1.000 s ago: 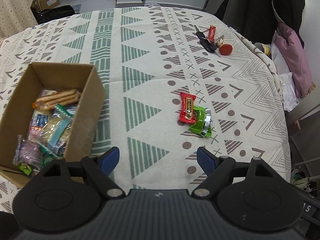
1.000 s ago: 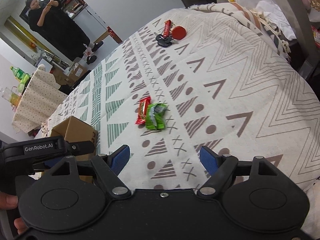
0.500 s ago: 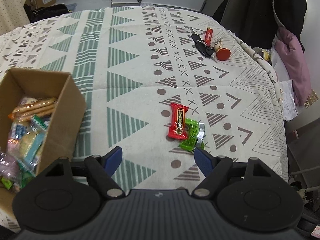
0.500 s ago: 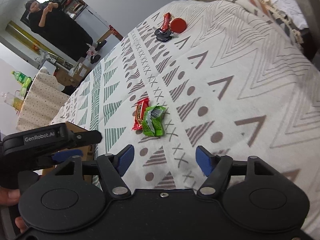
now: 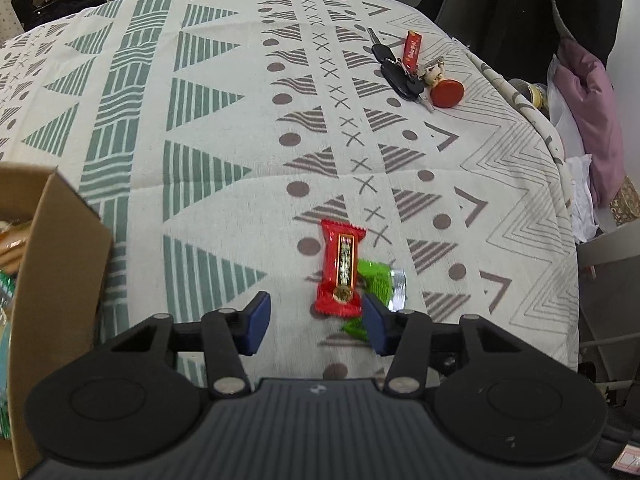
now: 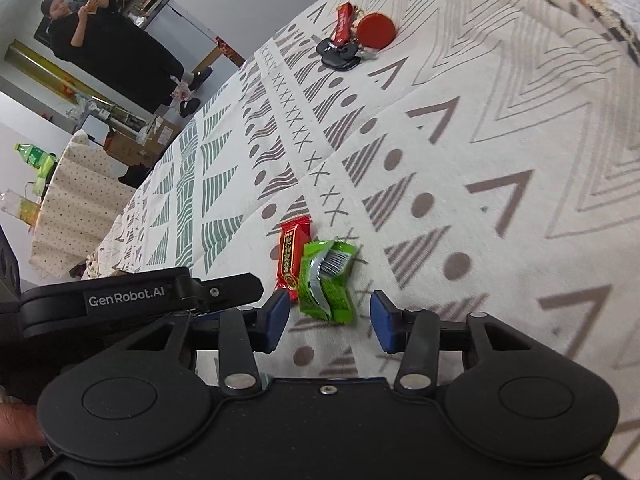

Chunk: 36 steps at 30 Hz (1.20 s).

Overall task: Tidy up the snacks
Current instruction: 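Move the left gripper to the red candy bar while the right nears the green candy, then close the left gripper on the red candy bar while the right closes on the green candy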

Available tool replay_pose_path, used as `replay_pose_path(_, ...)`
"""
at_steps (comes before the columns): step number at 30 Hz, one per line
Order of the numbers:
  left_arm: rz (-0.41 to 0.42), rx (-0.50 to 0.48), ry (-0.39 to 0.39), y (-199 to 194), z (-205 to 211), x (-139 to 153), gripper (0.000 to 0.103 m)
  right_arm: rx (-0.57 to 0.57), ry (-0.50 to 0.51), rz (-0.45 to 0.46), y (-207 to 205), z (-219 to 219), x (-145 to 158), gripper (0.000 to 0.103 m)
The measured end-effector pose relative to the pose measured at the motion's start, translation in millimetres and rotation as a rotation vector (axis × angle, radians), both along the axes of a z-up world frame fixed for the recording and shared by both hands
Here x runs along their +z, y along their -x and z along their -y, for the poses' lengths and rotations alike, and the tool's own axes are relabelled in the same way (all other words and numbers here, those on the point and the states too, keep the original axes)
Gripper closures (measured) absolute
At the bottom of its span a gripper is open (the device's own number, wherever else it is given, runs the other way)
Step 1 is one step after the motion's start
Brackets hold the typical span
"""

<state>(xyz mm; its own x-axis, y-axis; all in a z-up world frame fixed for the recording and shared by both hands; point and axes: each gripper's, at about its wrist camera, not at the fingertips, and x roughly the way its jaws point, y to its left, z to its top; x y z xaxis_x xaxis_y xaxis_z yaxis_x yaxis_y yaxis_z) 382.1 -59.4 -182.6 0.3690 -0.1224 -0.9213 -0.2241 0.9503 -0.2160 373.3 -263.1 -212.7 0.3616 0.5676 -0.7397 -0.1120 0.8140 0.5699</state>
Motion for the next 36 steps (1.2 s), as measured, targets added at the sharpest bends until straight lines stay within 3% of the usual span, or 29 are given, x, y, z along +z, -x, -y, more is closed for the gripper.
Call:
replay_pose_path(7,-0.004,-0.018,0.019,-16.0,-1.3,-6.8,0.056,0.017,0.025,-0.018,-14.2,-16.1,-11.8,0.066)
replay_pose_path(12,-0.025,-0.019,0.044,-23.5,-0.1,-19.5,0.059,0.039,0.027,-0.016,-15.8,-18.7,-14.1,0.079)
replay_pose_path(20,-0.044,-0.015,0.043,-31.3,9.4,-38.2,0.062,0.031,0.109,-0.014,-13.3,-3.1,-2.4,0.081)
replay_pose_path(24,-0.054,-0.013,0.002,-34.6,9.4,-40.1,0.079,0.022,0.163,-0.005,-12.9,-1.1,1.0,0.079)
replay_pose_path(28,-0.059,-0.023,0.010,-30.1,2.0,-38.3,0.082,0.027,0.174,-0.019,-18.7,-10.7,-4.1,0.071)
replay_pose_path(36,-0.086,0.013,0.028,-3.1,-18.9,-31.4,0.082,0.030,0.163,-0.027,-14.2,-20.6,0.9,0.075)
